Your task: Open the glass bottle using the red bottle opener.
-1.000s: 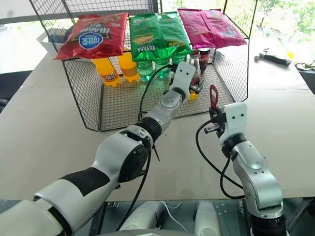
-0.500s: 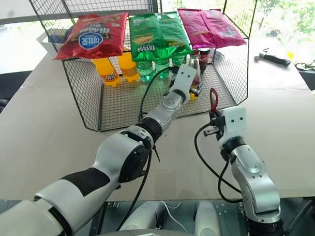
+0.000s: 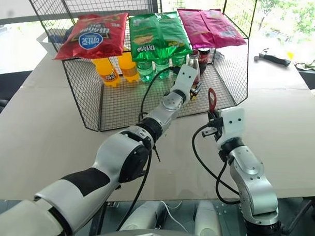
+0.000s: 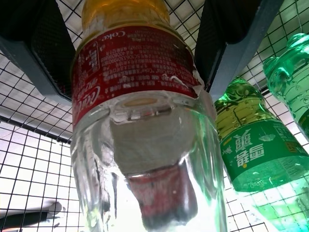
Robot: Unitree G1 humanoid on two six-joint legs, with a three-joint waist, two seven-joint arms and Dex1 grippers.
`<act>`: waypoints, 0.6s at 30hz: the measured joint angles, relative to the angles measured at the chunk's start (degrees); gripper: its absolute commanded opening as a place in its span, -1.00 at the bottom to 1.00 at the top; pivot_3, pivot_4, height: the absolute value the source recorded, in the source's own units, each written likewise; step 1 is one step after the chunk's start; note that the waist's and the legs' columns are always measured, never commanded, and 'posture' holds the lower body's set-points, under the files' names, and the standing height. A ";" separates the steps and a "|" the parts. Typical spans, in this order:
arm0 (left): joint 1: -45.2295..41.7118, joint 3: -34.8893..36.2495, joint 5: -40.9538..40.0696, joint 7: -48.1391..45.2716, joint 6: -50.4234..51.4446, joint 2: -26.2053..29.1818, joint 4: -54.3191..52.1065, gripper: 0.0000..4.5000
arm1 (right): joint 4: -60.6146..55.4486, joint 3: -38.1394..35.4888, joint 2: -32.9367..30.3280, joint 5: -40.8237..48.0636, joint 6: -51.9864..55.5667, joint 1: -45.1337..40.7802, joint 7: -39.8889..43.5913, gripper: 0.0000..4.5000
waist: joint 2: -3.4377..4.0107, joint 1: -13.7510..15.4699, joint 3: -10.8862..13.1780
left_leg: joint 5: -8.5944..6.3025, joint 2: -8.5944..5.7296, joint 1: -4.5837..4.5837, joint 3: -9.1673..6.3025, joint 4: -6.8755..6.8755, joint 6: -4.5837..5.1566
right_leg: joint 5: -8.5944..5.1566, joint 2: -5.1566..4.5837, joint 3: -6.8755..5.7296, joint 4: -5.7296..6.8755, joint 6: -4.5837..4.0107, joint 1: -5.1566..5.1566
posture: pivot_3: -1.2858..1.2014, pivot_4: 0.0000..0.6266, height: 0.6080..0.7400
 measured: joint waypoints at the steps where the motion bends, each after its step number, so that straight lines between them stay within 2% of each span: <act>1: 0.00 -0.01 0.00 0.00 0.00 0.00 0.00 0.25 | 0.00 0.00 0.00 -0.02 0.00 0.00 0.01 -0.96 | 0.00 0.00 0.00 | 0.00 0.00 0.00 0.00 0.00 0.00 | 0.00 0.00 0.00 0.00 0.00 0.00 | 0.03 -0.52 1.00; 8: 0.02 -0.38 0.49 -2.48 -0.31 0.02 0.00 0.25 | 0.00 -0.01 0.01 -0.22 0.00 0.00 0.04 -0.96 | 0.00 0.07 0.00 | 0.00 0.00 0.00 0.00 0.00 0.00 | 0.00 0.00 0.00 0.00 0.00 0.00 | 0.03 -0.52 1.00; 18: 4.09 -1.10 -0.79 -23.45 -7.16 1.73 -2.84 0.25 | 0.74 -2.68 -0.57 -0.25 -0.52 -1.14 0.13 -0.96 | 0.01 -0.12 -0.04 | 0.01 -0.02 0.03 0.00 0.04 0.00 | 0.00 -0.01 0.01 0.06 0.00 0.00 | 0.03 -0.52 1.00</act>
